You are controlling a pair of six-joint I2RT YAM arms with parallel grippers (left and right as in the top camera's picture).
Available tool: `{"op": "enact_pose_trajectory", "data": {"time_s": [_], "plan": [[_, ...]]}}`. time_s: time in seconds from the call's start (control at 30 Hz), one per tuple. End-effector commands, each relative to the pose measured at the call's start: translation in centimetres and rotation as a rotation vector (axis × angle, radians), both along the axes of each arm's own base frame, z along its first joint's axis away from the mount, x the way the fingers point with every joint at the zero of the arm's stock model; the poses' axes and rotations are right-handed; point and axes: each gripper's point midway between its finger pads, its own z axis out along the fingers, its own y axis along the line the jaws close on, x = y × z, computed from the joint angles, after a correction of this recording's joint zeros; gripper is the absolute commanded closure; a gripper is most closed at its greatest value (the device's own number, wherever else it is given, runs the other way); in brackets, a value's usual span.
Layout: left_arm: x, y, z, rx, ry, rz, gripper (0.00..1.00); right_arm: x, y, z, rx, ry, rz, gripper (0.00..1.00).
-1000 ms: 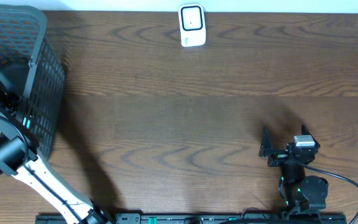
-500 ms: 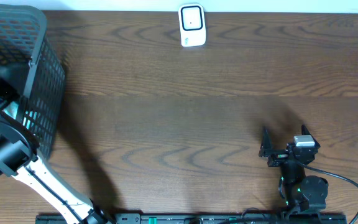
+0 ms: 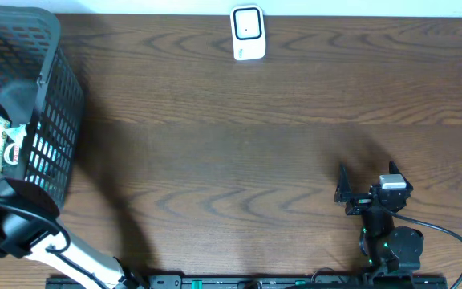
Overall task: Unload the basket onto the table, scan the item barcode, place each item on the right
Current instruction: 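Lower the left gripper into the basket and grasp the green snack bag, then lift the green bag out and carry it toward the white scanner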
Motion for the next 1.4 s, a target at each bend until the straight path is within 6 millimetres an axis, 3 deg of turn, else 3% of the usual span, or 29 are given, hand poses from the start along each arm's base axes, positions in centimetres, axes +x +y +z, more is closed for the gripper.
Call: {"op": "enact_pose_trajectory", "data": {"time_s": [0.0,0.1,0.2,0.4,0.83,1.0,1.07,1.37], "plan": [[-1.1,0.7,-3.4,-0.024,0.123,0.005,0.2,0.0,0.1,-0.1,0.007,0.002,0.004,0.01],[-1.6,0.2,-6.1,-0.077,0.186,0.003,0.18,0.0,0.1,-0.1,0.007,0.002,0.004,0.01],[-2.1,-0.2,-9.0,-0.12,0.236,0.002,0.02,0.0,0.1,-0.1,0.007,0.002,0.004,0.01],[-2.4,-0.5,-14.0,-0.164,0.288,-0.001,0.01,0.0,0.1,-0.1,0.007,0.002,0.004,0.01],[-1.0,-1.5,-18.7,-0.146,0.271,-0.035,0.01,0.0,0.1,-0.1,0.007,0.002,0.004,0.01],[-1.5,-1.8,-20.1,-0.154,0.279,-0.034,0.18,0.0,0.1,-0.1,0.007,0.002,0.004,0.01],[-1.4,-1.8,-20.1,-0.153,0.278,-0.034,0.29,0.0,0.1,-0.1,0.007,0.002,0.004,0.01],[-0.8,-1.3,-20.1,-0.134,0.254,-0.034,0.55,0.0,0.1,-0.1,0.007,0.002,0.004,0.01]]}}
